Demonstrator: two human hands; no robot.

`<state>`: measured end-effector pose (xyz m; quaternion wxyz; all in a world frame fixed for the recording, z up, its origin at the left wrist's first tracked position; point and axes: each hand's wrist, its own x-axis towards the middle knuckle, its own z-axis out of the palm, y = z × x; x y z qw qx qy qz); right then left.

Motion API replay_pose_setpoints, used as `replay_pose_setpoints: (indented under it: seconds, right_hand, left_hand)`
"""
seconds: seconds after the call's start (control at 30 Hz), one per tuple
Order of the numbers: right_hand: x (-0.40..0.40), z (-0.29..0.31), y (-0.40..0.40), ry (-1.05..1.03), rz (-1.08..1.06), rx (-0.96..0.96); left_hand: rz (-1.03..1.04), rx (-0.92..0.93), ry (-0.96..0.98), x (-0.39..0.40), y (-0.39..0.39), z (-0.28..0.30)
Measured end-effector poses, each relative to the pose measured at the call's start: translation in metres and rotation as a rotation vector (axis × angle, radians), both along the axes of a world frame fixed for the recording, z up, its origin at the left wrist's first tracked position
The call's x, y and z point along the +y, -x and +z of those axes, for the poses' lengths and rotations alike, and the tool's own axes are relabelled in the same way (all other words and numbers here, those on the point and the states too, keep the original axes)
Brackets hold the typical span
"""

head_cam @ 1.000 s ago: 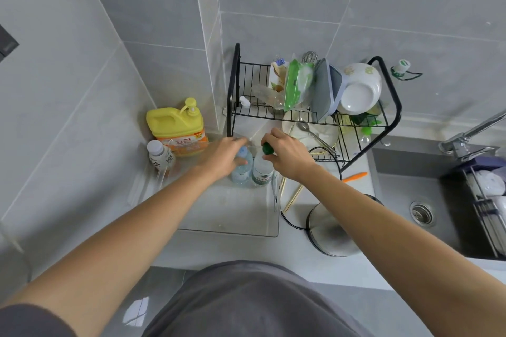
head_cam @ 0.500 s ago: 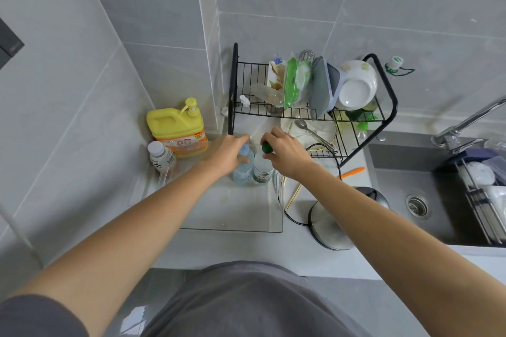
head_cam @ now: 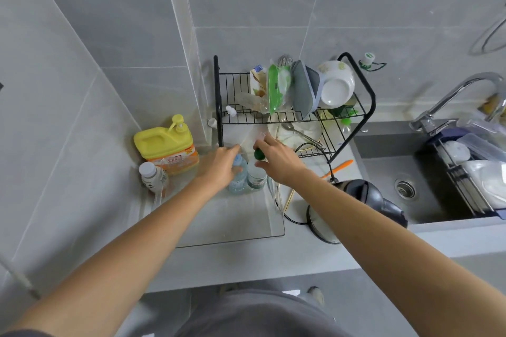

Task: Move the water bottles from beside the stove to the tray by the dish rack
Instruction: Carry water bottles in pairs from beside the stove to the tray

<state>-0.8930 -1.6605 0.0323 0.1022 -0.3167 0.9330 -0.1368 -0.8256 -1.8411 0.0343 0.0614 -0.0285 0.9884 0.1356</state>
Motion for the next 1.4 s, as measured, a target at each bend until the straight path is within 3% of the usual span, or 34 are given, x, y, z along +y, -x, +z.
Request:
replay_pose_setpoints:
  seconds: [0.1,0.3,0.43,0.57,0.9,1.17,1.4]
  right_hand:
    - [0.015,0.014,-0.012,0.052,-0.015,0.045]
    - [0.101,0.080,-0.028,0.121,-0.153,0.276]
    - [0.194,0.119,-0.048,0.107,-0.319,0.383]
    - [0.315,0.134,-0.099,0.101,-0.480,0.440]
    - [0.641,0.122,-0.347,0.067,-1.233,0.474]
    - [0.779,0.107,-0.595,-0.013,-1.873,0.453]
    - [0.885,0.101,-0.730,-0.146,-2.159,0.459]
  left_hand:
    - [0.001,0.018,0.127,0.006,-0.005,0.028]
    - [-0.077,0.341,0.148,0.058,0.007,0.121]
    - [-0.154,0.418,0.206,0.145,0.012,0.147]
    - [-0.308,0.504,0.157,0.280,-0.003,0.158]
    - [-0.935,0.540,-0.120,0.682,-0.127,0.162]
    - [-1.480,0.478,-0.244,0.932,-0.307,0.136]
    - [-1.776,0.439,-0.335,1.092,-0.441,0.114]
